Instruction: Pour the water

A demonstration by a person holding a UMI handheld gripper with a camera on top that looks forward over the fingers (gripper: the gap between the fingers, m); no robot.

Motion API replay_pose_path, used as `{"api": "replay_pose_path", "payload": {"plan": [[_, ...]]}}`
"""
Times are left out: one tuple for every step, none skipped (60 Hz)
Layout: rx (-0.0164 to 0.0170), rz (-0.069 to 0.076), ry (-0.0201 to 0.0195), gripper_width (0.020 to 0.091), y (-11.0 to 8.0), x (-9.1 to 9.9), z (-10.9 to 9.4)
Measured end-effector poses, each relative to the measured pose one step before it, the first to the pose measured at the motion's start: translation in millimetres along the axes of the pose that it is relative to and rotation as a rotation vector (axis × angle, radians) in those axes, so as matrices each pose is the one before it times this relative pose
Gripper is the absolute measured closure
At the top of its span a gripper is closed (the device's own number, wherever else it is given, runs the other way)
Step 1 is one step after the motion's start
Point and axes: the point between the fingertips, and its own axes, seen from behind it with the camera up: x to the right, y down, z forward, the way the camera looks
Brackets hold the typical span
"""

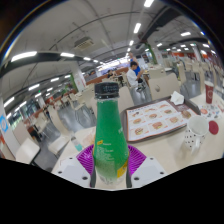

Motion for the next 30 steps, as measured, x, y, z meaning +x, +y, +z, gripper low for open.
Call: {"api": "replay_pose_path", "payload": {"plan": [[-0.00092,0.0526,-0.00281,0.0705,-7.52,0.23,0.92],[0.00081,0.0594,-0.01307,0.0704,-7.8,2.57,-0.7],[0.0007,0.0616,-0.01633,0.0704,-7.59,2.0,-0.43],[0.00071,0.0613,-0.01319,0.0704,-8.9,-0.97,-1.29],[0.00525,0.0657,-0.01993,0.0703,-8.88,2.83,-1.11],[0.00695,0.0601,-0.01932,0.0703,-7.41,5.84,2.81],[0.00482,0.0594,-0.01807,0.0703,-8.49,1.71,-0.89],[0.00166,0.0586,-0.01701,0.0702,-8.89,-1.69,-4.48],[-0.00027,0.0543,-0.01829,0.0702,-6.85,1.93,-0.42],[-0.00321,0.0549,-0.01696,0.0703,-5.85,2.39,0.02],[-0.00455,0.0572,-0.01573,0.0702,-5.24,2.11,-0.63],[-0.00275,0.0588,-0.01269,0.0702,-5.59,3.0,-0.4],[0.0043,0.0609,-0.0058,0.0704,-3.8,-0.02,-2.25],[0.00751,0.052,-0.00508,0.0703,-4.68,8.72,5.29],[0.00061,0.0641,-0.00822,0.0703,-5.44,3.61,-0.3],[-0.00406,0.0643,-0.01134,0.0707,-4.6,2.56,0.16],[-0.01198,0.0754,-0.01598,0.0708,-4.35,-2.79,-5.37],[-0.00122,0.0506,-0.01171,0.0708,-3.37,6.18,4.97],[-0.01083,0.0722,-0.01408,0.071,-2.73,-4.09,-8.43],[-0.00218,0.0517,-0.01493,0.071,-3.6,3.53,6.8],[-0.00606,0.0559,-0.01466,0.0709,-2.48,0.26,-0.32],[-0.00642,0.0517,-0.01616,0.0711,-1.61,-0.16,-0.42],[-0.00644,0.0491,-0.01647,0.071,-1.41,-0.67,-0.28],[-0.00623,0.0467,-0.01612,0.0709,-0.92,-0.73,-0.34],[-0.00487,0.0457,-0.0142,0.0708,-1.03,-0.62,-0.66],[-0.00679,0.0515,-0.00975,0.0709,2.3,-6.16,-7.78],[0.00087,0.0296,-0.01268,0.071,-0.11,2.54,5.26],[-0.00406,0.0347,-0.01384,0.0709,-0.46,-0.96,-0.19],[-0.00382,0.0311,-0.01388,0.0709,-0.49,-1.45,-0.37],[-0.00239,0.0284,-0.01443,0.0708,-0.41,-1.97,-0.57]]}}
